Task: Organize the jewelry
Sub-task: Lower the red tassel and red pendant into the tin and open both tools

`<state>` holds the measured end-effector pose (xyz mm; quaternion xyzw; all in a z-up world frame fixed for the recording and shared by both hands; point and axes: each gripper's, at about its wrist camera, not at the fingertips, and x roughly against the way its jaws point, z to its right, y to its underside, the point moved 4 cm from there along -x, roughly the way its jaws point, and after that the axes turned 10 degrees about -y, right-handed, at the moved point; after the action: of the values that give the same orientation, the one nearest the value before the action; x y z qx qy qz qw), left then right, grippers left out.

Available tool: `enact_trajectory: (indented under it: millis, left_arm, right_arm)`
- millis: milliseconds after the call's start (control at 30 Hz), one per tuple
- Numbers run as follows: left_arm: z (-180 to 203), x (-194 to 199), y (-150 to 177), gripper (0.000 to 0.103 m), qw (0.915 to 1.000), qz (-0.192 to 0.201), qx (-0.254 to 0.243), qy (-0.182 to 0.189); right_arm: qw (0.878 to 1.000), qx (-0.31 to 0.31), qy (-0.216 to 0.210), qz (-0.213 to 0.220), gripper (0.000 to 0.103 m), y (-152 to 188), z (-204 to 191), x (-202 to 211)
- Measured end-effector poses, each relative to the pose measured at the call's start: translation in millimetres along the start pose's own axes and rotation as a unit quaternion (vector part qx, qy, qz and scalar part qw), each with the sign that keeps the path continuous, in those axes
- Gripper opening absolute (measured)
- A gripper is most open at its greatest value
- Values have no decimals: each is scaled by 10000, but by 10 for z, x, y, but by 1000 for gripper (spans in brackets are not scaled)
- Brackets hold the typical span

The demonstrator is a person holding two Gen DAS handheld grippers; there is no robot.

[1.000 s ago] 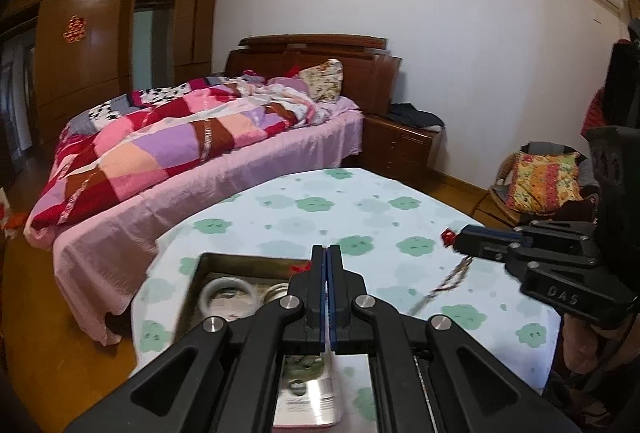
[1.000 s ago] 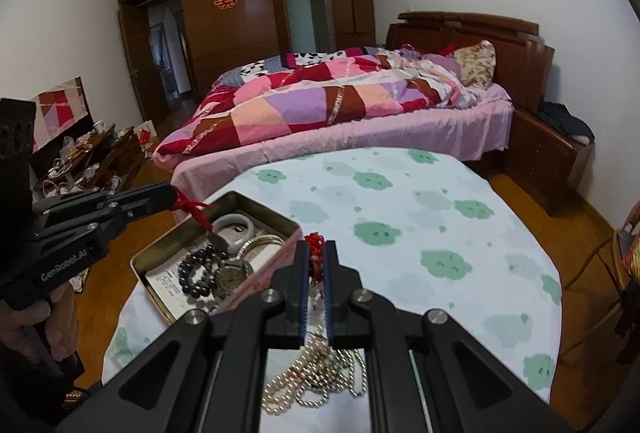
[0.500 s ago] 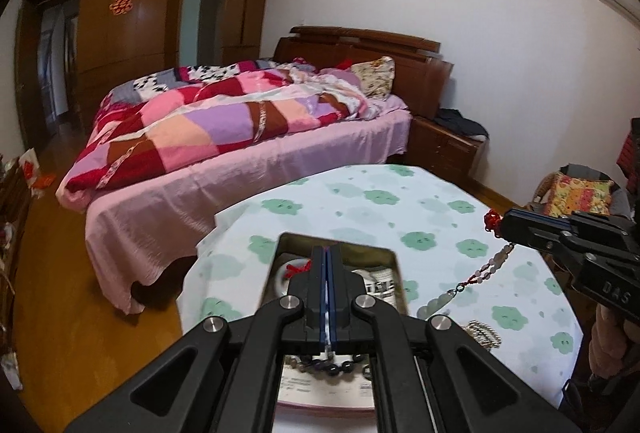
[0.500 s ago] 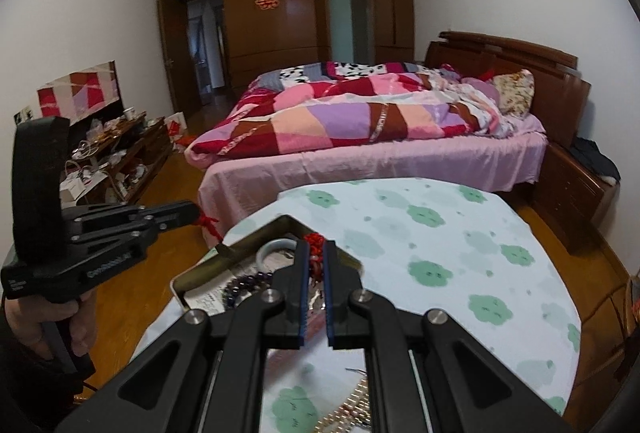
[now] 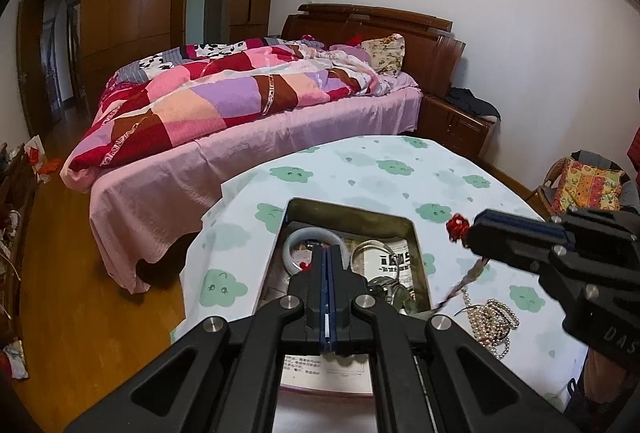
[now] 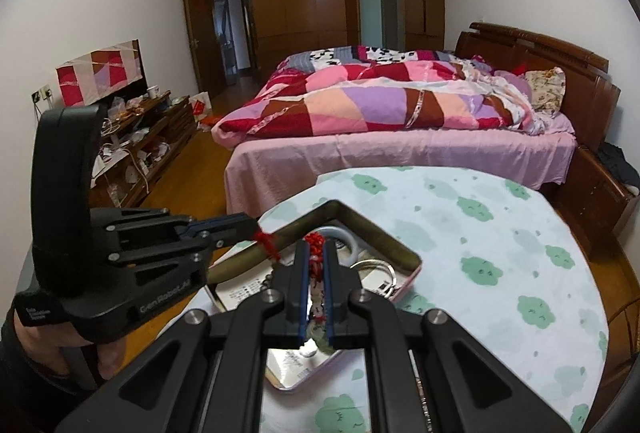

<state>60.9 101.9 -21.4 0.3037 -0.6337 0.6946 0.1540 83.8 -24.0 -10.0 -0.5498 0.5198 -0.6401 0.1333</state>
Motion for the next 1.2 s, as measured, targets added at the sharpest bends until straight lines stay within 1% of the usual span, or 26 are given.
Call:
enact_trajectory:
  millis: [200,367,533,667,967,1033,1100,1133,1200]
  left_arm:
    - [-58,-45,35,0,9999,-99,38,-57]
    - [-19,-127,97,0,9997,-261,-13,-7]
    - [1,-274,215,0,9987,-500,22,-15]
    - [-18,-354,283,0,9981,-598,99,-73]
    - [6,-422,331,1,9971,-744,65,-128]
    - [4,-439,341,1,9968,-779,60,-144]
    - [3,-449,352,2,9967,-800,53,-159]
    - [10,-457,352,2,9966,-805,52,-147]
    - [11,-455,354,2,9966,-808,60,-135]
  right_arm:
    - [9999,18,-90,-102,8,29,-71,-74]
    - [9993,-110,-156,-319,8,122,-29,-216]
    - [9982,-247,-33,-550,8,295,79,-362]
    - [9969,-357,112,-692,10,405,179,-458]
    - [9954,-517,178,-791,13,488,247,-526]
    - [9954,-517,203,-778,20,488,248,-520]
    - [9955,-543,201,-753,41,490,251,-515]
    - [9957,-554,212,-716,42,487,249,-497]
    - [9957,-551,228,-713,43,488,247,-498]
